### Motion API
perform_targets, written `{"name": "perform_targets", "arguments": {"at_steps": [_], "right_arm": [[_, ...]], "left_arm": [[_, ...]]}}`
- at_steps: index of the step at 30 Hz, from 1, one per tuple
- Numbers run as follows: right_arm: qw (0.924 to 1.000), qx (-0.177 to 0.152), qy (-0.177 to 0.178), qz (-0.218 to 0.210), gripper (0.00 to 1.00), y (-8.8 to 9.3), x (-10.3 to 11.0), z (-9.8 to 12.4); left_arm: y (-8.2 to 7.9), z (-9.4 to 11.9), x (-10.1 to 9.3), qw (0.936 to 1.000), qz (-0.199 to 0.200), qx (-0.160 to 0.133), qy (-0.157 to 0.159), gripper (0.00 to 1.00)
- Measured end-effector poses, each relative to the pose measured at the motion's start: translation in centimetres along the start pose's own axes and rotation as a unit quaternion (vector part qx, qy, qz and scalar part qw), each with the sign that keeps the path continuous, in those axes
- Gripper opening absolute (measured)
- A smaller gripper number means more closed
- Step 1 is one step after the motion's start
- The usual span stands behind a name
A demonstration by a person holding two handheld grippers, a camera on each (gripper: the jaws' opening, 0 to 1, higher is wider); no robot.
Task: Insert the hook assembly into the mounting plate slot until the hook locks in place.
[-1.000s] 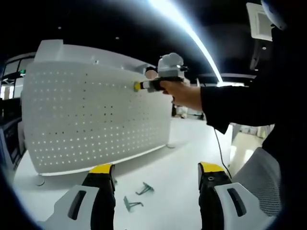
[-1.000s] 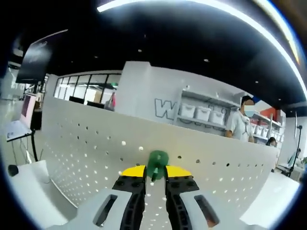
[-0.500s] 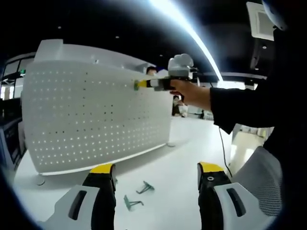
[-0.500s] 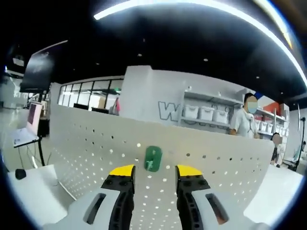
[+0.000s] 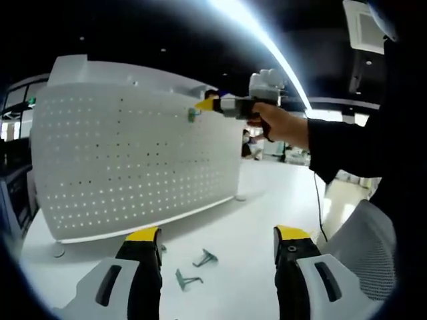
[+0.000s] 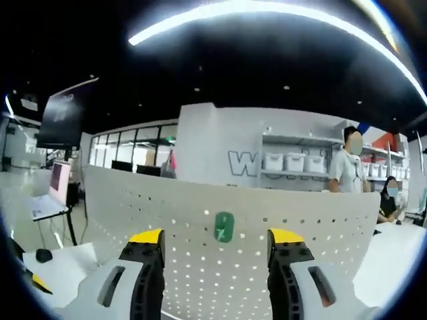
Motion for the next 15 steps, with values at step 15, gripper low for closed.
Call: {"name": "perform_targets", "arguments": {"at_steps": [15], "right_arm": [[0.9997, -0.022, -0.001, -0.005, 0.67, -1.1, 0.2, 3.3]], "left_arm": [[0.7, -0.2, 0.6, 0.9996, -0.016, 0.021, -0.012, 0.65]]}}
Point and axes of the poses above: the point that each gripper's makers call its tool centre point, and the gripper's own axes: z roughly backward along the fingers, x roughly to its left, y roughly out of its underside, the point moved 3 cm from there along z, roughly backward along the fingers, and after that the axes turned 14 degrees about z, right-handed, at the moved point
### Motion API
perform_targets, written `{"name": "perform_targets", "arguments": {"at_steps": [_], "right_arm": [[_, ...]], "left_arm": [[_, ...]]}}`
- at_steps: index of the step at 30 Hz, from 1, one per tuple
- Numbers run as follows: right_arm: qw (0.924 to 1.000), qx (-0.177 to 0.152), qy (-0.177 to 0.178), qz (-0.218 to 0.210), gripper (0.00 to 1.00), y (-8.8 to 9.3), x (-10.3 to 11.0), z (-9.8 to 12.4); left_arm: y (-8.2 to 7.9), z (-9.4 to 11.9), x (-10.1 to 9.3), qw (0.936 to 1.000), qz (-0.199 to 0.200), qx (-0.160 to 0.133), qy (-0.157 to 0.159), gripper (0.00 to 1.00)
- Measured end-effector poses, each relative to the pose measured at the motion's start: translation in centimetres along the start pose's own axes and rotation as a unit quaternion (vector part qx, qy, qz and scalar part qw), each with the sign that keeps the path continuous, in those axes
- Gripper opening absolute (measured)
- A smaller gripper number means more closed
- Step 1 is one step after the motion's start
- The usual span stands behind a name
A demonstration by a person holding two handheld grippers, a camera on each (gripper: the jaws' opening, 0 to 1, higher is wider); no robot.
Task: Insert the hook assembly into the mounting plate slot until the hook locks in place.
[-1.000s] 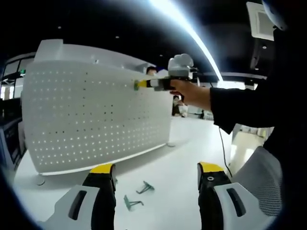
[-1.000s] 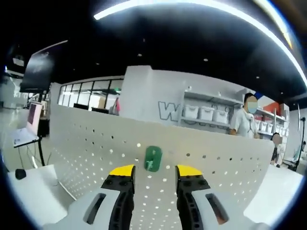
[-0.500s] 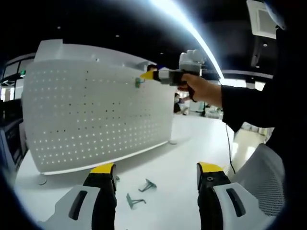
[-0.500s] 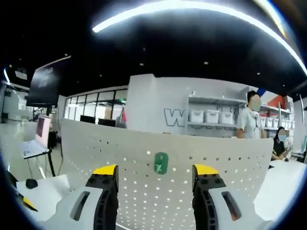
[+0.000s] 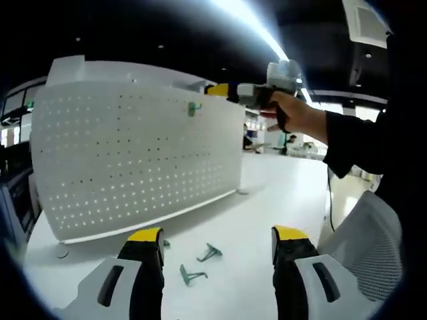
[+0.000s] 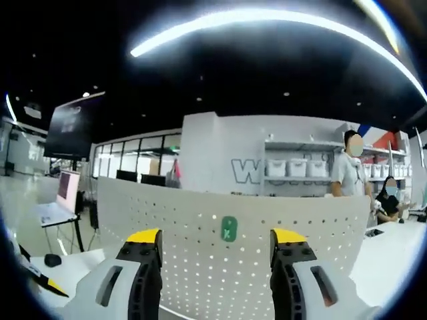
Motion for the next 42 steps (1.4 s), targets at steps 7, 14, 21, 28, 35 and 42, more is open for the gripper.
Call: {"name": "perform_targets", "arguments": {"at_steps": [7, 14, 21, 28, 35, 42], "right_arm": [[1.0, -0.003, -0.004, -0.006, 0.67, -0.3, 0.2, 1.6], [0.9998, 0.002, -0.003, -0.02, 0.67, 0.5, 0.0, 3.2], [0.9996, 0.014, -0.007, -0.025, 0.67, 1.7, 0.5, 5.0], [0.999, 0.034, -0.016, -0.025, 0.67, 3.3, 1.4, 6.5], [0.9985, 0.043, -0.025, -0.022, 0.67, 3.9, 2.0, 8.0], [0.998, 0.05, -0.027, -0.026, 0.67, 4.9, 1.9, 9.4]], "left_arm": [[0.7, -0.2, 0.8, 0.9997, 0.003, 0.018, -0.015, 0.63], [1.1, -0.2, 1.2, 0.9993, 0.007, 0.03, -0.021, 0.61], [1.3, -0.2, 1.2, 0.9992, 0.009, 0.034, -0.02, 0.6], [1.4, -0.2, 1.2, 0.9991, 0.01, 0.036, -0.02, 0.6], [1.5, -0.2, 1.3, 0.999, 0.011, 0.037, -0.021, 0.6], [1.7, -0.3, 1.5, 0.9986, 0.025, 0.041, -0.021, 0.59]]}}
Point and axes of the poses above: the point that each gripper's makers call its tool centre point, and the gripper's own axes: z roughly backward along the fingers, x roughly to its left, y roughly out of its underside, the point moved 3 cm from there along z, roughly backward along the fingers, and after that the axes turned 14 degrees about z, right-handed, at the moved point
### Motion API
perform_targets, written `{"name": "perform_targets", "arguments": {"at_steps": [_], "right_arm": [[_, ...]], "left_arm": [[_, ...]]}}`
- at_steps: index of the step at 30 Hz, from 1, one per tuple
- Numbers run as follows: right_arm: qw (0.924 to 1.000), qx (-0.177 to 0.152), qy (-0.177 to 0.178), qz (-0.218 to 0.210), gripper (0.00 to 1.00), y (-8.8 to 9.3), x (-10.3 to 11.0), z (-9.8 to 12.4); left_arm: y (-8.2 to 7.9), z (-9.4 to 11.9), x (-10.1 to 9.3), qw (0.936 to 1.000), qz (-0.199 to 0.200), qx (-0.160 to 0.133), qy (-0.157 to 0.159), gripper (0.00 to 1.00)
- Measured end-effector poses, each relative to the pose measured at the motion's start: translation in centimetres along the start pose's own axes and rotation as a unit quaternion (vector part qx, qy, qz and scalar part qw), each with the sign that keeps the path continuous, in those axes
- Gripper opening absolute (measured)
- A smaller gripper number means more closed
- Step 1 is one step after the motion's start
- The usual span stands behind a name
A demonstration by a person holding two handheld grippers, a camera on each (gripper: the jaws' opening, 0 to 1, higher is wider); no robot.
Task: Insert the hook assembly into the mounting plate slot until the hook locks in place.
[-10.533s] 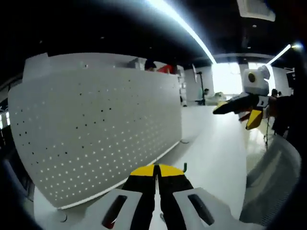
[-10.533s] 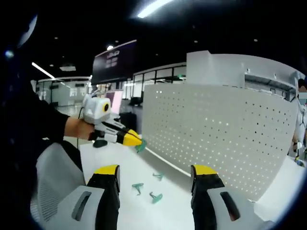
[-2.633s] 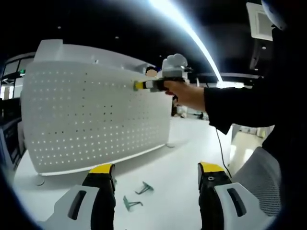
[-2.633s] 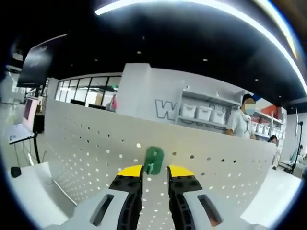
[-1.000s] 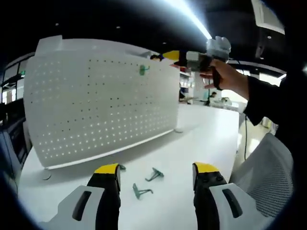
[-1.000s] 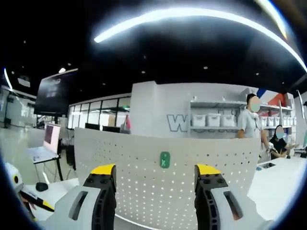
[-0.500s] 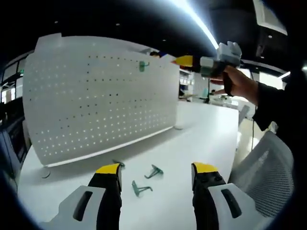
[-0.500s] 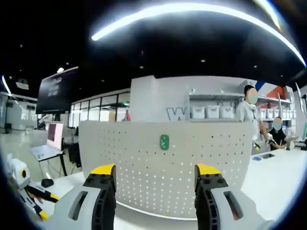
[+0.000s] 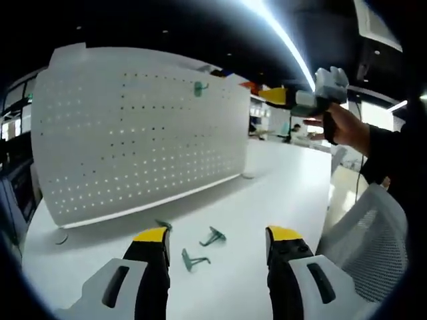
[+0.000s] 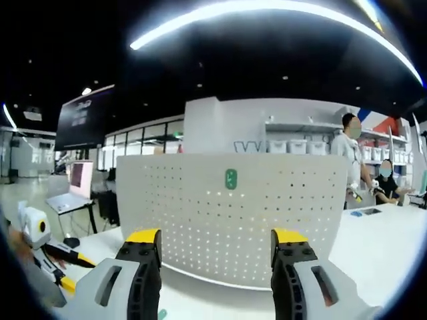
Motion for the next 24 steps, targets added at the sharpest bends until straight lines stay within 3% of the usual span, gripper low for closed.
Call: {"name": "perform_targets", "arguments": {"at_steps": [5, 9, 19, 24], "right_arm": [[1.0, 0.006, -0.006, -0.003, 0.67, 1.0, 0.1, 1.2], [0.9999, 0.011, -0.006, -0.007, 0.67, 1.6, -0.2, 1.7], [1.0, 0.0, -0.005, -0.008, 0.67, 1.0, -0.3, 1.5], [0.9999, 0.001, -0.01, -0.003, 0.67, 1.0, 0.0, 1.6]], "left_arm": [[0.2, 0.0, 0.4, 0.9999, -0.006, 0.01, -0.009, 0.55], [0.3, -0.5, 0.8, 0.9984, -0.044, 0.035, -0.009, 0.53], [-0.5, -2.7, 2.7, 0.9967, -0.052, 0.06, -0.01, 0.43], [1.1, -3.9, 4.0, 0.9968, -0.045, 0.064, -0.016, 0.4]]}}
Point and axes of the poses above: the point that each gripper's makers call its tool centre point, and the gripper's own axes: z roughly backward along the fingers, x roughly to its left, y roughly out of its underside, the point moved 3 cm from there along z, roughly backward along the fingers, and after that the axes turned 14 degrees about z, right-handed, at the moved point
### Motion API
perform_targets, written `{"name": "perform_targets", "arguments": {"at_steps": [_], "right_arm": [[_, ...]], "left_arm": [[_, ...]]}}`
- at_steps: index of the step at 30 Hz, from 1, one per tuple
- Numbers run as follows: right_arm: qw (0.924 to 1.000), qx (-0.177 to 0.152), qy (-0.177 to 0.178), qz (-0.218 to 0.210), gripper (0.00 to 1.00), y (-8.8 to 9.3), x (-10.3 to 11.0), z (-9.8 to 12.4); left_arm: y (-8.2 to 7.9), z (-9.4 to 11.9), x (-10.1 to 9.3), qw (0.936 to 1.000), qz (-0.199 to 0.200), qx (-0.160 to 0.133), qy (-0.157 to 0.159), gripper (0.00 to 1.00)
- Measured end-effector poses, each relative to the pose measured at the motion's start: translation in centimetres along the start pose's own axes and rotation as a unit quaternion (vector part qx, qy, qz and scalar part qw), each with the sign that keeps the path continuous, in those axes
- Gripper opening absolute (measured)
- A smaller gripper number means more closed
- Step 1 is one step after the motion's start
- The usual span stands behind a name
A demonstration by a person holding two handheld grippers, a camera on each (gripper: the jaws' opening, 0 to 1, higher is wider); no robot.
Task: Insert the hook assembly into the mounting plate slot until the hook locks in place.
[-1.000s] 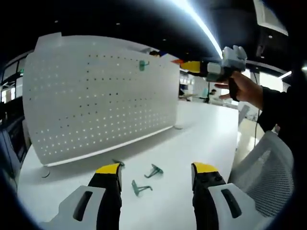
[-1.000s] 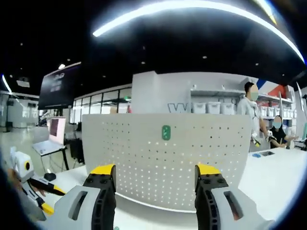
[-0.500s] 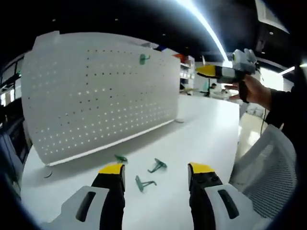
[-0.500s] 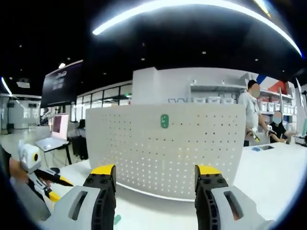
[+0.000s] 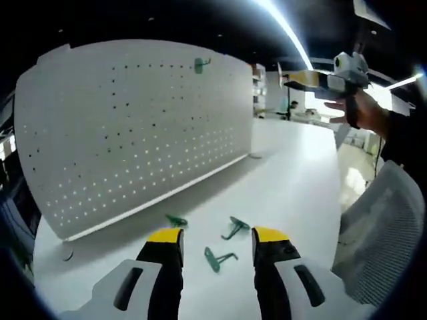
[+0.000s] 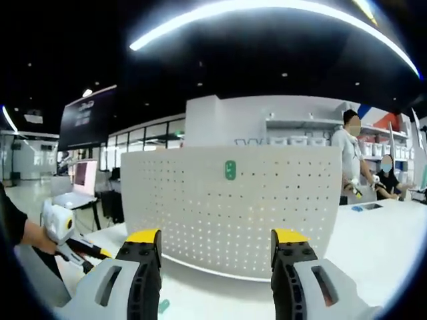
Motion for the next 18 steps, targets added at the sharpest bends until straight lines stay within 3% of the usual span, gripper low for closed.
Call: {"name": "perform_targets", "arguments": {"at_steps": [7, 18], "right_arm": [[0.9999, 0.001, 0.01, -0.003, 0.67, 0.1, -0.6, 0.1], [0.9999, 0.002, 0.009, -0.006, 0.67, 0.3, -0.4, 0.1]], "left_arm": [[3.0, -0.9, 0.7, 0.9988, -0.002, 0.049, -0.004, 0.37], [6.0, -2.6, 1.6, 0.995, -0.019, 0.097, -0.017, 0.31]]}}
Point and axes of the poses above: the point that each gripper's makers call its tool centre point, and the gripper's own axes: z roughly backward along the fingers, x roughly to its left, y roughly out of its underside, the point moved 3 cm from there along z, roughly backward along the fingers, and after that the axes turned 14 degrees about z, right-handed, at the moved point
